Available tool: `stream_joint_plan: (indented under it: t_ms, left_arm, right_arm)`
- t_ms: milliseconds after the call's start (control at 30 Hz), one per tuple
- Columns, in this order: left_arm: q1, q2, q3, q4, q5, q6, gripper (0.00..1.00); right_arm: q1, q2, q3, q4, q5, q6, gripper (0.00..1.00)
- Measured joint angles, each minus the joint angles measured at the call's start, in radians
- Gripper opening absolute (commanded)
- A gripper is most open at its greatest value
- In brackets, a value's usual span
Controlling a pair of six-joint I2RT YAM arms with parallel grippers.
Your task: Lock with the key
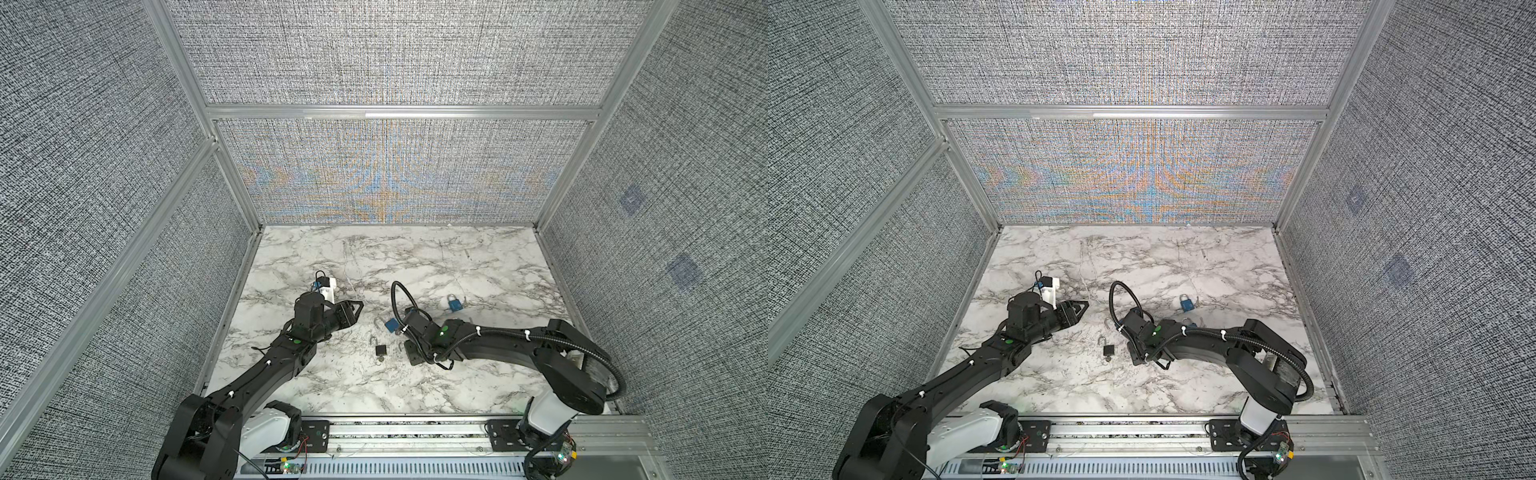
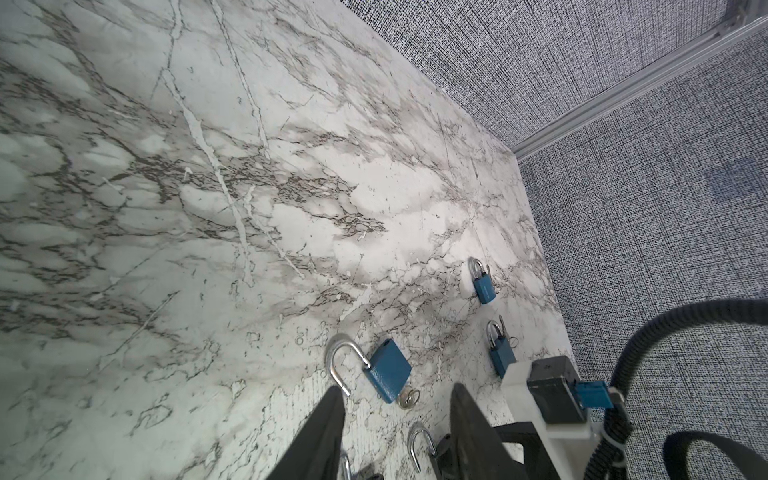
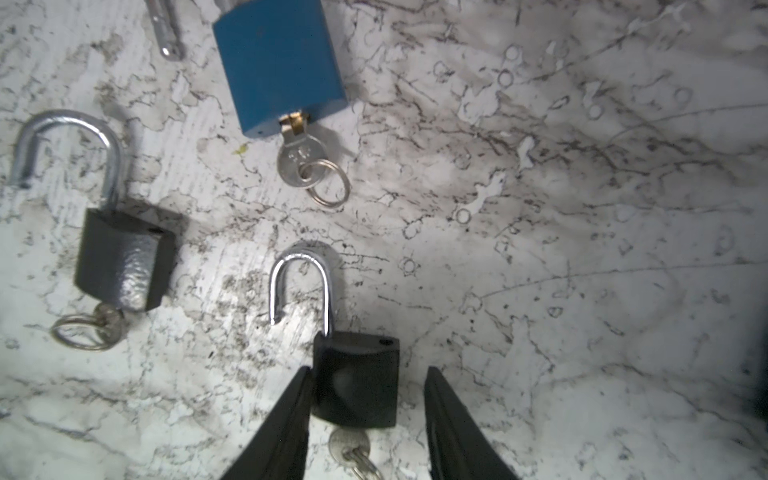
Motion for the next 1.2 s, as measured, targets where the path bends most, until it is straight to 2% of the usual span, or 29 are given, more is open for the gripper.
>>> stream_joint_plan:
  t_ms: [500,800,1033,1200]
  left_arm:
    - [0.002,0.021,0.011,0.008,0.006,0.001,0.44]
    - [0.006,0.025,0.016,0.007,0.012,0.001,0.44]
    - [0.006,0.058,0.048,-0.002,0.023,0.005,0.44]
    - [0.007,0.122,0.099,-0.024,0.079,0.016,0.45]
  right_arm:
    - [-0.008,0.04,0.014,0.011,-0.01,0.0,0.35]
    - [-0.01,0.035,0.016,0.008,-0.013,0.001,0.2]
    - [-0.013,-0.007,0.016,0.002,-0.027,0.008,0.19]
    - [-0.034,-0.075,0.014,0.003,-0.041,0.015,0.18]
